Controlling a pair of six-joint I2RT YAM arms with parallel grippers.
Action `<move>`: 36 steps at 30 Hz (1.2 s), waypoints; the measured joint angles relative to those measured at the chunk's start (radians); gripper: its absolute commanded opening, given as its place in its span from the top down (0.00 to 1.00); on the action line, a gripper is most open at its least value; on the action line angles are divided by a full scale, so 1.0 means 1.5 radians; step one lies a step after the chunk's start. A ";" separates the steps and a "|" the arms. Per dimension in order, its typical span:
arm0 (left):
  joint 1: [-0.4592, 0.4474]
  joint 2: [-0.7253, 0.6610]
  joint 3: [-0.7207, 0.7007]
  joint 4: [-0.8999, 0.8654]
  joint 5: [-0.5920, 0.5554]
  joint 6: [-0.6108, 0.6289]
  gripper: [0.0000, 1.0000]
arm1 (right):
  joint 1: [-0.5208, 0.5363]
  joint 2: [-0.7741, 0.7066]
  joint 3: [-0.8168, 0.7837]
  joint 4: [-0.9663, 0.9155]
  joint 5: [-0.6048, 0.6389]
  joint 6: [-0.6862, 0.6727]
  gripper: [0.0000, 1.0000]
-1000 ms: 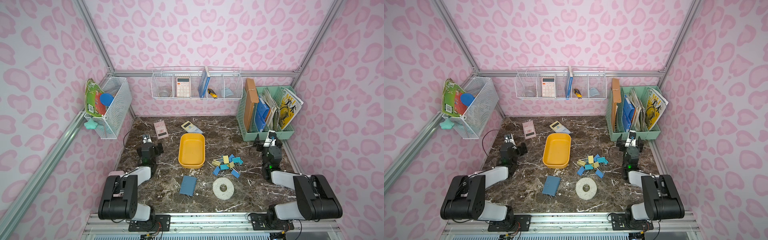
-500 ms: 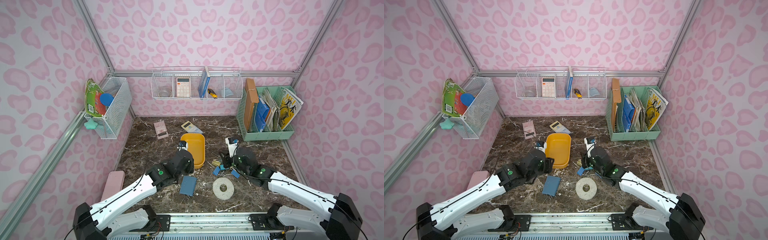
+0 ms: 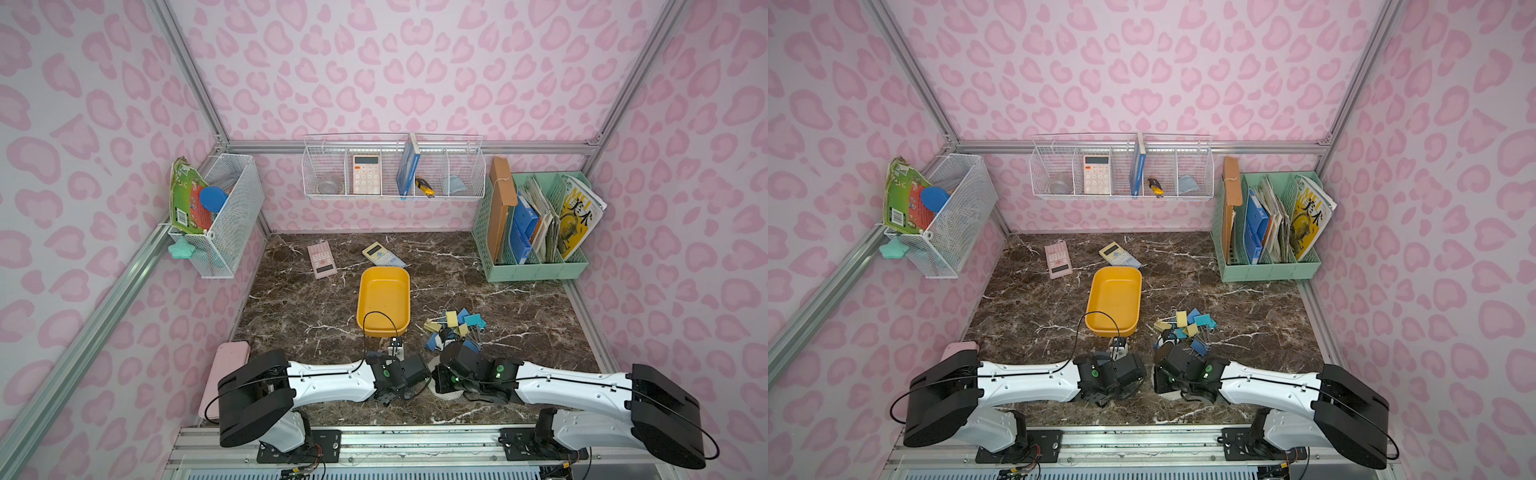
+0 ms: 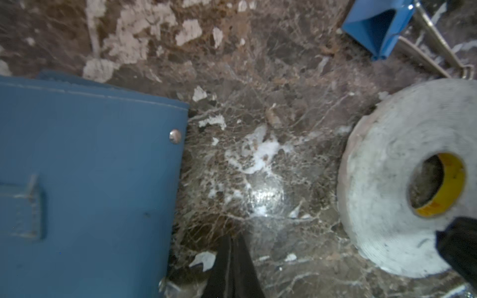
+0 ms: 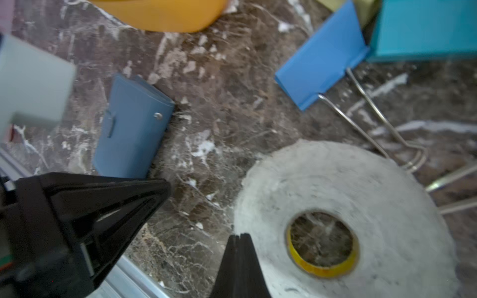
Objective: Put the binder clips in the storage box
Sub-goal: Move the distractor to the center of the board.
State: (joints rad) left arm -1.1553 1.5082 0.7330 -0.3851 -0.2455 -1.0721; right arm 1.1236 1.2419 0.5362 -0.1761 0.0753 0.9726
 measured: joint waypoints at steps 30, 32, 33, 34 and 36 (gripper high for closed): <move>0.290 -0.140 -0.168 0.036 -0.087 -0.114 1.00 | -0.345 -0.090 -0.040 -0.300 0.095 0.016 0.94; 0.316 -0.147 -0.178 0.054 -0.081 -0.102 1.00 | -0.364 -0.094 -0.040 -0.308 0.101 0.014 0.95; 0.334 -0.150 -0.186 0.070 -0.080 -0.097 1.00 | -0.377 -0.099 -0.040 -0.311 0.102 0.014 0.96; 0.348 -0.151 -0.190 0.083 -0.080 -0.090 1.00 | -0.390 -0.106 -0.040 -0.313 0.105 0.015 0.96; 0.384 -0.149 -0.198 0.115 -0.077 -0.076 1.00 | -0.425 -0.127 -0.046 -0.313 0.109 0.017 0.97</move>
State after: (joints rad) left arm -0.5793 1.2850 0.4355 -0.2127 -0.3603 -1.1858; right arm 0.4862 1.0508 0.4675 -0.6449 0.2390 0.9985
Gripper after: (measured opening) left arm 0.066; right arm 0.055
